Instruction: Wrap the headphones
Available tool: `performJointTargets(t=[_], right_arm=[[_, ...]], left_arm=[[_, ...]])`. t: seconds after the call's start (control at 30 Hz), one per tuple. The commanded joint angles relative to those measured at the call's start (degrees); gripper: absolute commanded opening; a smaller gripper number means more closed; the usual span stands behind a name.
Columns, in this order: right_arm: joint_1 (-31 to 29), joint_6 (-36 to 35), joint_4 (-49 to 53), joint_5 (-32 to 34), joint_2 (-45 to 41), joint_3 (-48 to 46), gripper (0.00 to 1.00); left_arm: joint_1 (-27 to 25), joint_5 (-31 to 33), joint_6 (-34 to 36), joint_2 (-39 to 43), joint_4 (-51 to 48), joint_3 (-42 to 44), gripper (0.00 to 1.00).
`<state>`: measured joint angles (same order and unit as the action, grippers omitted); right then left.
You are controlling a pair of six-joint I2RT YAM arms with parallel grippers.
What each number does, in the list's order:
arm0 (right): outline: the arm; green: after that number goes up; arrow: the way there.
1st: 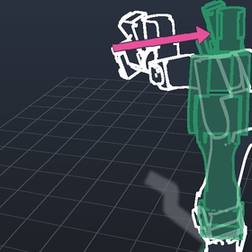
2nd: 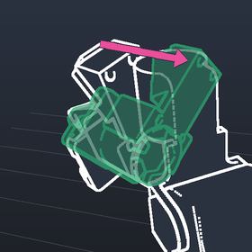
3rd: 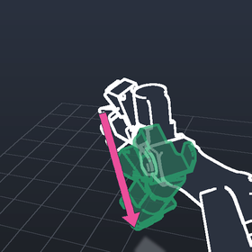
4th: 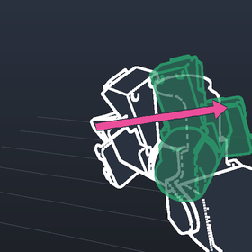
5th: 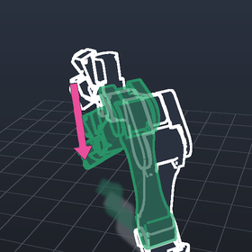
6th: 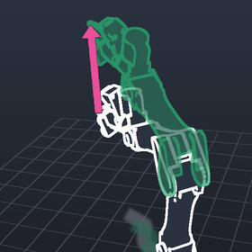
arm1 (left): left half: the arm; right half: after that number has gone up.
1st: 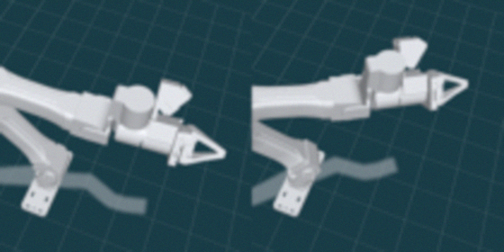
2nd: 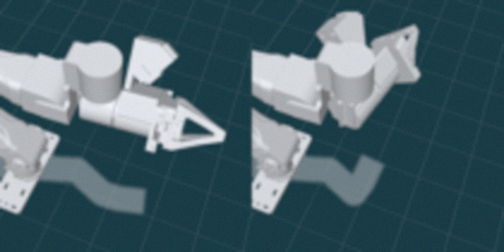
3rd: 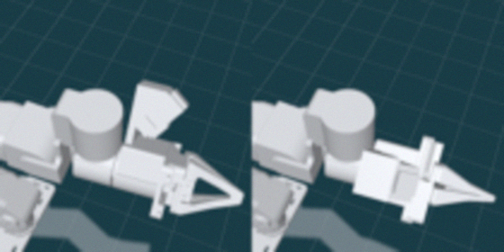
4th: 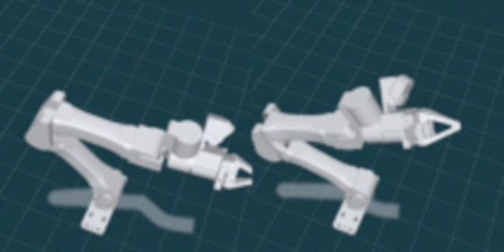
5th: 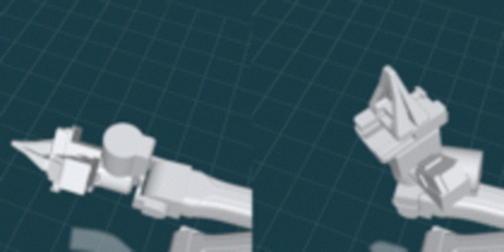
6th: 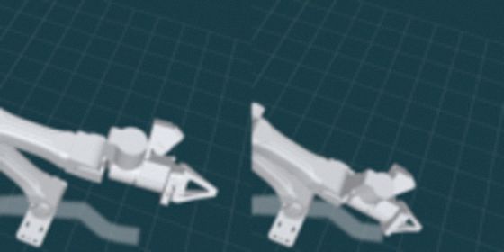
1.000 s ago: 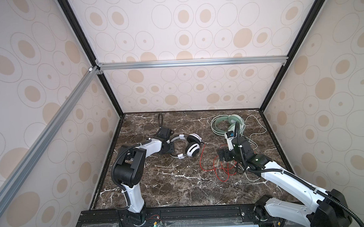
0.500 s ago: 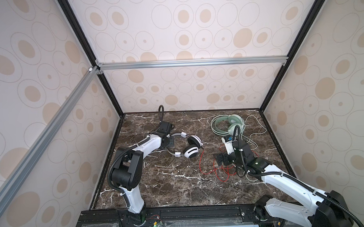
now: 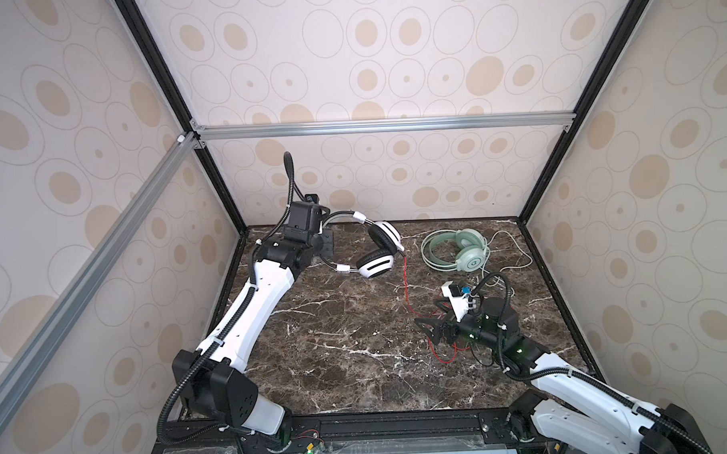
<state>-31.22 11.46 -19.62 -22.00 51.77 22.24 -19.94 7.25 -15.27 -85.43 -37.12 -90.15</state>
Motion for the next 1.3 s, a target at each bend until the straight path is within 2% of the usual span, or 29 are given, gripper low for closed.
performJointTargets(t=[0.0,0.3,0.67,0.97,1.27], right_arm=[[-0.35,0.19,-9.61,-3.84,0.81,-0.28,1.0],[-0.32,0.76,-21.13,-4.42,13.53,2.64,1.0],[-0.26,3.12,-33.73,-2.63,28.29,3.16,0.99],[-0.32,5.26,-39.8,-3.76,34.29,0.28,0.77],[-0.26,4.36,-40.4,-3.4,36.92,-1.42,0.7]], left_arm=[[-0.05,-3.03,0.37,2.05,-2.31,-5.46,0.0],[-0.02,-10.5,0.41,3.42,-2.06,-11.15,0.0],[-0.09,-13.17,-0.62,2.77,-2.76,-16.2,0.0],[0.0,-12.66,-0.07,0.91,-4.46,-22.38,0.0],[1.39,-13.74,-1.9,-0.59,-4.07,-26.43,0.0]])
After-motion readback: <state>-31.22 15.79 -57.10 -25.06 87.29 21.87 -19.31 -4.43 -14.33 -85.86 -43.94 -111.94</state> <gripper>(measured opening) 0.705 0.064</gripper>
